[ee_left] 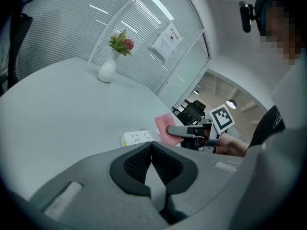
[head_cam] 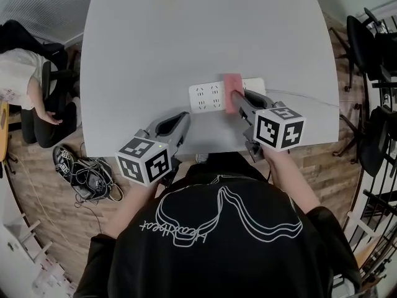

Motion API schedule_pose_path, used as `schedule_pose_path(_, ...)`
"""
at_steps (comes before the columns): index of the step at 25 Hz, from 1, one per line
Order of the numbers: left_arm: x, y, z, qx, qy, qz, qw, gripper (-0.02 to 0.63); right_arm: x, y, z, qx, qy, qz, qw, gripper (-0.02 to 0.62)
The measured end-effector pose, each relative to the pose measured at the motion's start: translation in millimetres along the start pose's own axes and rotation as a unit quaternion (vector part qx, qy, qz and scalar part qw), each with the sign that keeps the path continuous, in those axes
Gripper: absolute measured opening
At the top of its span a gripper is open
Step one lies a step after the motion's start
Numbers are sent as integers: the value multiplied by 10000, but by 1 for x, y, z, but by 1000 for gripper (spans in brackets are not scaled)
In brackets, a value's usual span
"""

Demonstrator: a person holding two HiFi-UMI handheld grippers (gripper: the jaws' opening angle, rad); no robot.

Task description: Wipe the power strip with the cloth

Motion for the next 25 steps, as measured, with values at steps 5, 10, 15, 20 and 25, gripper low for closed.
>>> schedule_pose_path(5,-9,-11,0,96,-128,186,9997,14,-23,22,-1,-252,-205,323,9989,43)
schedule_pose_path(10,-15,-24,-4,187,-213,323,9991,14,-44,44,-9,-510,-421,519,9965,43)
schedule_pose_path(15,-27,-38,-8,248,-290,448,9983,14,-65,66,-21,-742,-619,628,9933,43)
schedule_pose_path(20,-32,-42,-8,300,-335,508,9977,14,-68,78,-31,-894,-695,582,9919,43)
schedule_pose_path(25,-36,-42,-10,300,-369,516,9975,14,-68,84,-36,-980,-698,546,9912,43)
Point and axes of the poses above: the fingertips, and each gripper's own axes: y forward along the fingers, x to its right, z out of its top, the point moved 5 cm from there along -y, backward along the fingers, and after that the axes turned 8 degrees about y, right-handed, at the moved point
